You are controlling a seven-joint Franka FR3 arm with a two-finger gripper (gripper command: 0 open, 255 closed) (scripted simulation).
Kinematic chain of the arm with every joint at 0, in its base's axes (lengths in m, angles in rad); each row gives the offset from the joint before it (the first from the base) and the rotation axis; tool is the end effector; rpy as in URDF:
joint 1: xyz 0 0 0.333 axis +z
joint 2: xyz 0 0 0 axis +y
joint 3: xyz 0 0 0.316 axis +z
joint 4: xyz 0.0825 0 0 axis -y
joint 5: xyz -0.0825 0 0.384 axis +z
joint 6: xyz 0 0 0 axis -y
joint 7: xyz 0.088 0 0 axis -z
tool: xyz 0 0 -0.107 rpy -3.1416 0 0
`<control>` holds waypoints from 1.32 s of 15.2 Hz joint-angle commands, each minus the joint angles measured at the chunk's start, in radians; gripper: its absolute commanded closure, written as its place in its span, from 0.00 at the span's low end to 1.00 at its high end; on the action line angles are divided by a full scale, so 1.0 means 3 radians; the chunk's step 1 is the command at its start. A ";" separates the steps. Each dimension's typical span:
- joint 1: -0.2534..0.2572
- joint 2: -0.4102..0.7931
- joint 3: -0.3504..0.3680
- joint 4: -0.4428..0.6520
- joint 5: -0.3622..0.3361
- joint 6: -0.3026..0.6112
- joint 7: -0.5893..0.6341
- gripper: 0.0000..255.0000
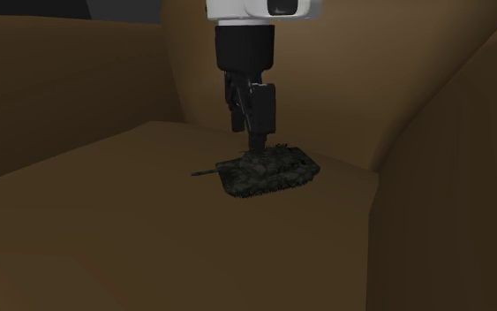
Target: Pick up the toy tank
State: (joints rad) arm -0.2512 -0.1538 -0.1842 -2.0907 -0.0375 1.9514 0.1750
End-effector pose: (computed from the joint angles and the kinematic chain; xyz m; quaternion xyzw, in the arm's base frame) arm 0.4610 -0.2209 0.4904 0.9561 -0.2930 0.0056 0.0042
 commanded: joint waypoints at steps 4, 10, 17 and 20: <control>0.0001 0.0029 -0.0001 -0.0094 0.0003 0.0123 0.0003 1.00; 0.0001 0.0029 -0.0001 -0.0099 0.0003 0.0128 0.0003 1.00; 0.0003 -0.0006 0.0005 0.0046 0.0000 -0.0051 0.0007 1.00; 0.0004 -0.0026 0.0008 0.0161 -0.0001 -0.0185 0.0008 1.00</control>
State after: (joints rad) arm -0.2495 -0.1567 -0.1817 -2.0516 -0.0372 1.9093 0.1777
